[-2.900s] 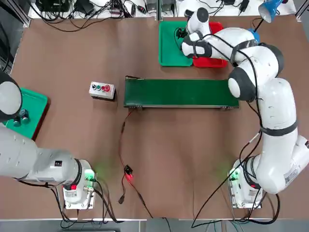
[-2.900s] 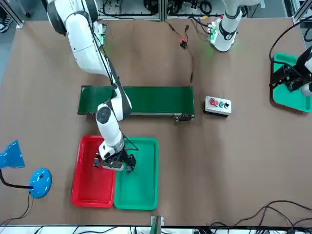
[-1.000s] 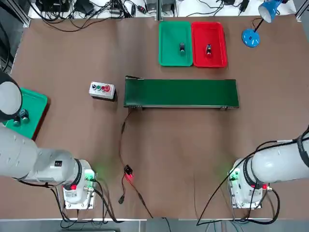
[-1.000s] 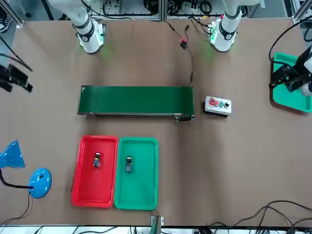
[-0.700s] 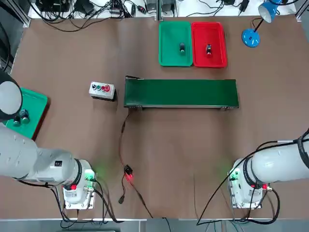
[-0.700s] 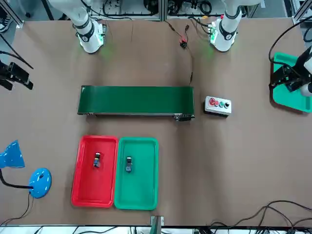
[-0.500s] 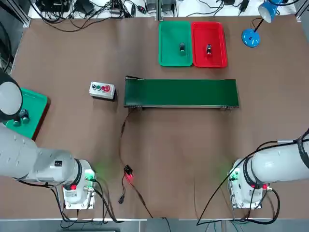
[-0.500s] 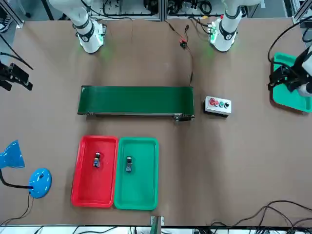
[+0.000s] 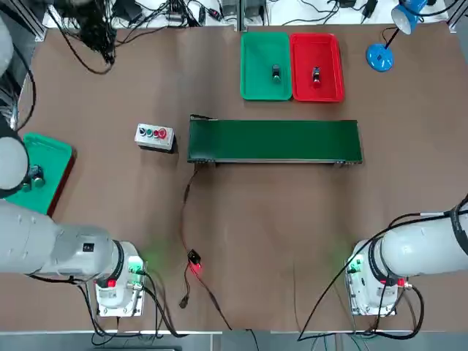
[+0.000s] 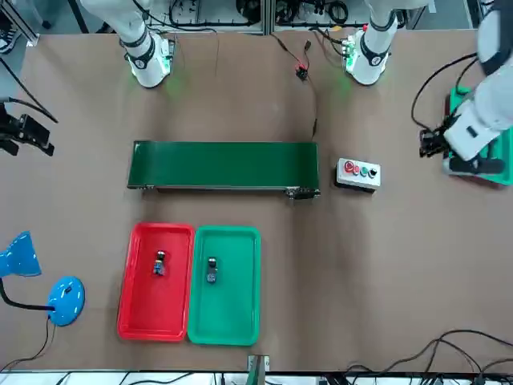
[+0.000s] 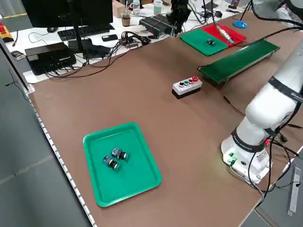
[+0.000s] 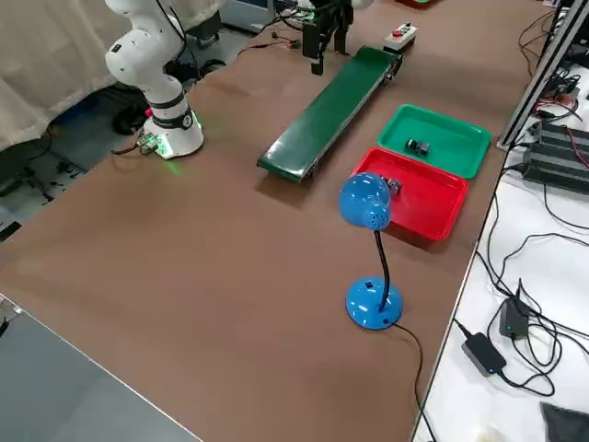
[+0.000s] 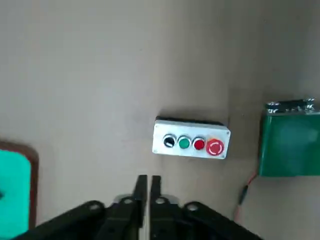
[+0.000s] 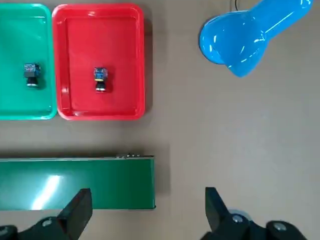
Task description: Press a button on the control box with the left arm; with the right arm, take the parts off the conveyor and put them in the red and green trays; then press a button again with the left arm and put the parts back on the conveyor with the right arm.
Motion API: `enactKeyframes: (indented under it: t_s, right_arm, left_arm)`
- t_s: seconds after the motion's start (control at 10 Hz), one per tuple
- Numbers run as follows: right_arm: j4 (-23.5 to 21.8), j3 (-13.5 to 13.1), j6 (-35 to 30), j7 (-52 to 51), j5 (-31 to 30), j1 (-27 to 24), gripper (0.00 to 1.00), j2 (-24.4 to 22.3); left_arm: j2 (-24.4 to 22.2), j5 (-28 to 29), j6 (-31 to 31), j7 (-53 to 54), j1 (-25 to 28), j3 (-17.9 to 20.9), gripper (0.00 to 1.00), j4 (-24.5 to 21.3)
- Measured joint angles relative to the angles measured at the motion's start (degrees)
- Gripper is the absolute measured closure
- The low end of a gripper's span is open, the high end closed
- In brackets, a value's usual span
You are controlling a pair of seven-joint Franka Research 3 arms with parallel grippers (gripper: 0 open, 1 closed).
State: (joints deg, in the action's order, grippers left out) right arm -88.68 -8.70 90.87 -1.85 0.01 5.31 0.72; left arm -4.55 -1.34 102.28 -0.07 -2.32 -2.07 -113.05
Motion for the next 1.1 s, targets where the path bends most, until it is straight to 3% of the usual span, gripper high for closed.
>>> enactKeyframes:
  t_s: [0.2, 0.5, 0.7, 1.1]
  right_arm:
    - [-0.26, 0.02, 0.09, 0.0, -0.15, 0.0, 0.0, 0.0]
    - [-0.27, 0.06, 0.09, 0.0, -0.16, 0.0, 0.0, 0.0]
    - [-0.27, 0.11, 0.09, 0.0, -0.16, 0.01, 0.0, 0.0]
    - [-0.27, 0.34, 0.09, 0.01, -0.16, 0.03, 0.0, 0.0]
  left_arm:
    - [-4.05, -0.02, 8.39, 0.01, -0.02, -1.9, 0.99, -12.16]
    - [-4.91, -0.02, 19.76, -0.21, -0.03, -4.94, 0.99, -22.95]
    - [-4.91, -0.02, 24.07, -0.21, -0.02, -5.16, 0.99, -27.07]
    - [-3.55, -0.02, 29.38, -0.21, -0.02, -6.26, 0.99, -29.94]
